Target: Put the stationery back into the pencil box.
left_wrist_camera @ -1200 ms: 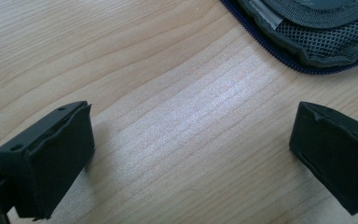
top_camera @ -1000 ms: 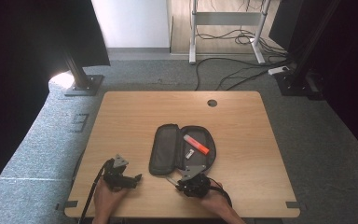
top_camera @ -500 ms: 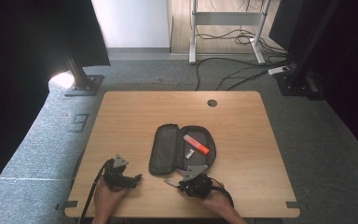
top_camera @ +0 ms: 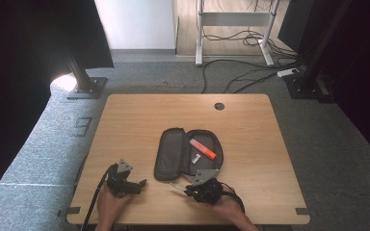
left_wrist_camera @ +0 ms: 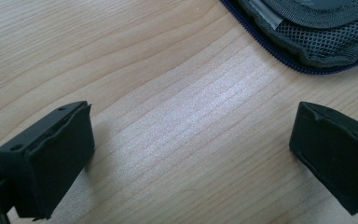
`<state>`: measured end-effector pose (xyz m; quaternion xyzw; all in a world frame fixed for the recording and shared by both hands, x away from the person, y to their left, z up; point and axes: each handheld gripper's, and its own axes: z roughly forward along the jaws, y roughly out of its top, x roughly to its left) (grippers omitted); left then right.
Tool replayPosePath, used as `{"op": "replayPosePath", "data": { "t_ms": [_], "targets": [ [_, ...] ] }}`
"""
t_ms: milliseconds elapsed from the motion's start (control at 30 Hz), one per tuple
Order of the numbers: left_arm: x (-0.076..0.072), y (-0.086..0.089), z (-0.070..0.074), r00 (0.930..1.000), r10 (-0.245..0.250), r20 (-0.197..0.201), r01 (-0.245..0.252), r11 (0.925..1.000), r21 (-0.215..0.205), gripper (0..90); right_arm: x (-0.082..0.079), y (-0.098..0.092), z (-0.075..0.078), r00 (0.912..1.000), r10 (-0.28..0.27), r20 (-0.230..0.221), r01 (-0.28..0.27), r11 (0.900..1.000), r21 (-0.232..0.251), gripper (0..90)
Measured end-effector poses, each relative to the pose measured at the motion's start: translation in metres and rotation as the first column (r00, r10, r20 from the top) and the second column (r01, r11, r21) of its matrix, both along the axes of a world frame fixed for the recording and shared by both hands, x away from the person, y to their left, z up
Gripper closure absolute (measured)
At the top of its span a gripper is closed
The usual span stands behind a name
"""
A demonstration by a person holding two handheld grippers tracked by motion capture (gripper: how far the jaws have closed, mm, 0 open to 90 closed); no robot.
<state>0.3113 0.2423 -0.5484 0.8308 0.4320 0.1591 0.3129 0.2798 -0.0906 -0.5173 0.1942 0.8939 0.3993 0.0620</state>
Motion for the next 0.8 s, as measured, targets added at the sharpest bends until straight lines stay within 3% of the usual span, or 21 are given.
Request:
{"op": "replayPosePath", "data": {
  "t_ms": [433, 800],
  "targets": [
    [0.000, 0.000, 0.000, 1.0000, 0.000, 0.000, 0.000, 1.0000, 0.000, 0.0, 0.007, -0.006, 0.013, 0.9990, -0.032, 0.030, 0.032, 0.999, 0.007, 78.5],
    [0.000, 0.000, 0.000, 1.0000, 0.000, 0.000, 0.000, 1.0000, 0.000, 0.0, 0.024, -0.015, 0.023, 0.9942, -0.087, 0.063, 0.087, 0.996, 0.011, 78.5]
  ]
}}
